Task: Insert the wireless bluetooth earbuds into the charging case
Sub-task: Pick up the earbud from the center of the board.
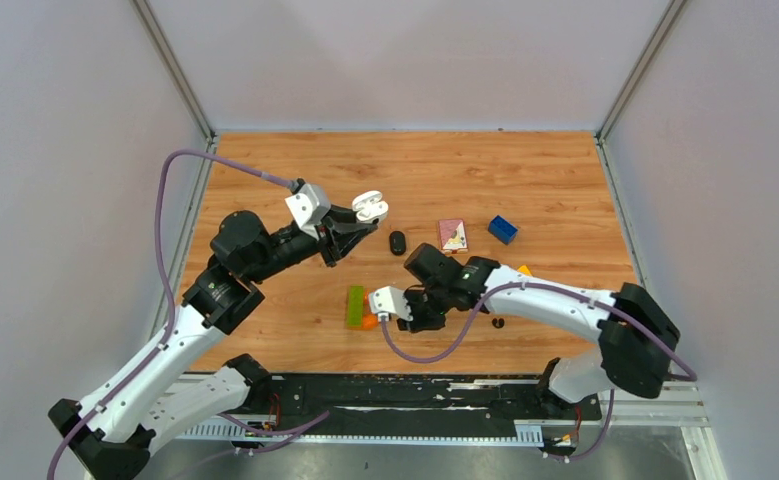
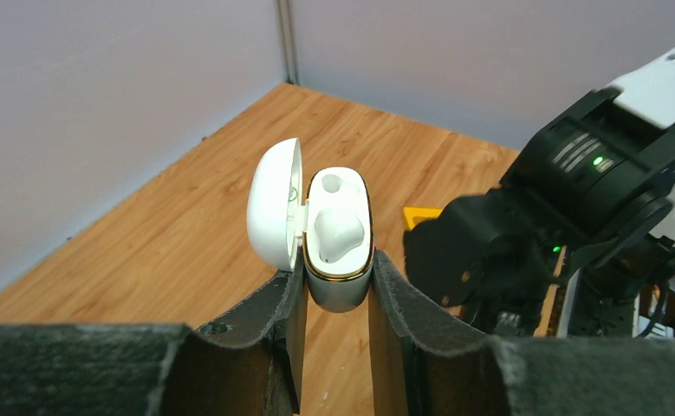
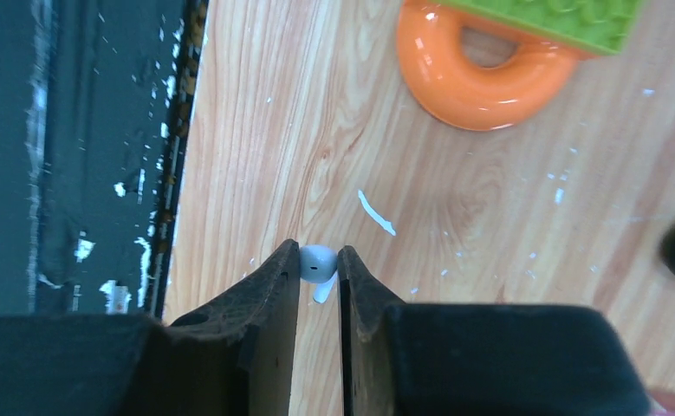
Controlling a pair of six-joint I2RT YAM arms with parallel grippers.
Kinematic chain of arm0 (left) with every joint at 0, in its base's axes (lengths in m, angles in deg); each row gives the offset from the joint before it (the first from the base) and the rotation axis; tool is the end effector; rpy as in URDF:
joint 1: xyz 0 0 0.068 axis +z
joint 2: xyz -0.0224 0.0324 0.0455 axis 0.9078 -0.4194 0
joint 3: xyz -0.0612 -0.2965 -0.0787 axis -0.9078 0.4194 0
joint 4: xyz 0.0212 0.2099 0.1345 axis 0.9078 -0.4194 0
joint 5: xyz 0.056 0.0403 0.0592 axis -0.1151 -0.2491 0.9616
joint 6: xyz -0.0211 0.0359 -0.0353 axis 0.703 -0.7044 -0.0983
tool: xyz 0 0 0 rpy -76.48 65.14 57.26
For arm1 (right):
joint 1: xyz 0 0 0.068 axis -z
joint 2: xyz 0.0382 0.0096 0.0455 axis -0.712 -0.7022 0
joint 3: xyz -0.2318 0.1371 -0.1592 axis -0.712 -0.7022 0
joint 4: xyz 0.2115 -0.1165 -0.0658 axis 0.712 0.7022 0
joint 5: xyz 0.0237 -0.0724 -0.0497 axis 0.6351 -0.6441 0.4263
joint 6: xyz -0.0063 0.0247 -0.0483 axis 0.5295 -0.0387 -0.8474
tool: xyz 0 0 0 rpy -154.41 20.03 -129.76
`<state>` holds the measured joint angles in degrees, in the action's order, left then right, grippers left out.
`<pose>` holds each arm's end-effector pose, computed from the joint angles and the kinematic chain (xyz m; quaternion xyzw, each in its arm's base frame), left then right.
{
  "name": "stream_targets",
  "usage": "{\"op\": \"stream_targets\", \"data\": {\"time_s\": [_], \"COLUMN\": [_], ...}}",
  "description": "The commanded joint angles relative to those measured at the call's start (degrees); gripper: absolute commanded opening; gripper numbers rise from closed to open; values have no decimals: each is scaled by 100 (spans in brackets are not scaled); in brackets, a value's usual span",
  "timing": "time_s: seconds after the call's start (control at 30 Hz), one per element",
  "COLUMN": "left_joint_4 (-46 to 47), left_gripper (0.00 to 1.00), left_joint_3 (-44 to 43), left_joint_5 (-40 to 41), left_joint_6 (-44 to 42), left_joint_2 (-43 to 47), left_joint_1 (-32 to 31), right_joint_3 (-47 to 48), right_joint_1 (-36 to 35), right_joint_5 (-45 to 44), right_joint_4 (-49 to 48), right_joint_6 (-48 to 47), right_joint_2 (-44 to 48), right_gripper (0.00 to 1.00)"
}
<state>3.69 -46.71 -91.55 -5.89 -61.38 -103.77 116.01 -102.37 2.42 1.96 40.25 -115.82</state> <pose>0.1039 -0.1009 0.4235 0.3373 0.5885 -0.3824 0.6274 0.1323 0.2297 0.2533 -0.7768 0.5649 0.2122 0.1802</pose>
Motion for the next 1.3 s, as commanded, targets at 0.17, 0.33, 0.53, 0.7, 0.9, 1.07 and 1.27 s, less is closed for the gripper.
{"op": "stream_targets", "data": {"time_s": [0.17,0.33,0.53,0.7,0.9,1.07,1.27], "left_joint_4": [734,1669,2677,2972,3728,4464,5146], "left_gripper": [0,0,0,0,0,0,0], "left_joint_3": [353,1068,1636,1906,2191,2302,2387], "left_joint_5": [550,419,-147,-355,-533,-563,-454], "left_joint_6": [-143,103,363,409,831,1399,1992], "left_joint_2": [-299,-642,-1015,-858,-820,-1012,-1158], "left_joint_1": [-2,7,6,7,7,7,7], "right_joint_3": [862,1739,2655,2943,2622,2678,2767], "right_joint_1": [786,1325,1811,2151,2342,2418,2439], "right_joint_5": [1783,2702,3457,3514,3221,2963,2855], "right_joint_4": [512,575,221,-214,-1216,-1580,-1846], "right_joint_6": [1074,1640,2430,2785,3759,4117,4294], "right_joint_2": [1146,1337,1188,1035,863,708,594], "right_gripper": [11,11,12,11,11,11,11]}}
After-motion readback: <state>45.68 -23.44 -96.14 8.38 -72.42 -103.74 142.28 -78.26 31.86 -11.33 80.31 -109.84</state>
